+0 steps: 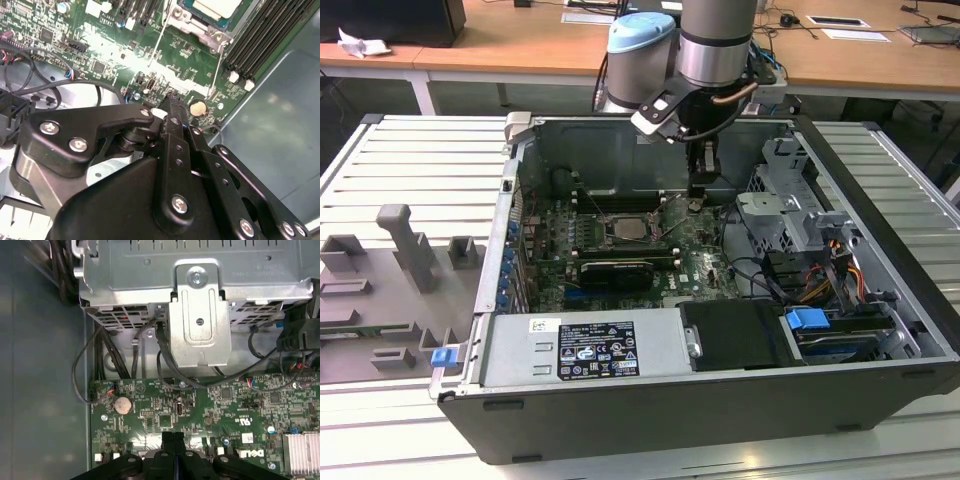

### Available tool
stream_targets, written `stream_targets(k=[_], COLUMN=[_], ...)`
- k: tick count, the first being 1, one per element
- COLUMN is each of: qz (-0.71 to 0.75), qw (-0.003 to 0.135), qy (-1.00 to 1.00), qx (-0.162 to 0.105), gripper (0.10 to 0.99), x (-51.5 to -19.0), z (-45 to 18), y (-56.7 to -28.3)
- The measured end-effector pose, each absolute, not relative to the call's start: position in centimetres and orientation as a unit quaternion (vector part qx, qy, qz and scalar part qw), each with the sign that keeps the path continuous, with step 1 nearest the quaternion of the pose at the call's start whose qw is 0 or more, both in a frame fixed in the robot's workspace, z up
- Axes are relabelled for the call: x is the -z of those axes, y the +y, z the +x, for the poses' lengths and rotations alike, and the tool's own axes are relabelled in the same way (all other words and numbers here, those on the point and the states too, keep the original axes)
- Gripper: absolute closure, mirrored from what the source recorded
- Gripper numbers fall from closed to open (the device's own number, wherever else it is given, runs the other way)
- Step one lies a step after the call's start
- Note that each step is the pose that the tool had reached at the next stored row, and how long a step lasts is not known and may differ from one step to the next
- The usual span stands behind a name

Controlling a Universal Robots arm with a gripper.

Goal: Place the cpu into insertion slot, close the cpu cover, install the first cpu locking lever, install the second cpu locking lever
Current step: 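Close the cpu cover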

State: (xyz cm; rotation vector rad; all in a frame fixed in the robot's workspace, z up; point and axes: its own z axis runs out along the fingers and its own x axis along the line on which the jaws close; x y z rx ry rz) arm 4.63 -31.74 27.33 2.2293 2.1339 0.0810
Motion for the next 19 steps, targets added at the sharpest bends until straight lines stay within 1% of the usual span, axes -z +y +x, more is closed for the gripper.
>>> stream_targets(k=[10, 19], qz=[0.722, 0.717], qw=[0.027, 0.027], qy=[0.691, 0.696], qx=[-0.026, -0.026], gripper=[0.980, 0.980], x=[-27.2, -24.9], z=[5.7, 5.7], y=[-31.7, -31.7])
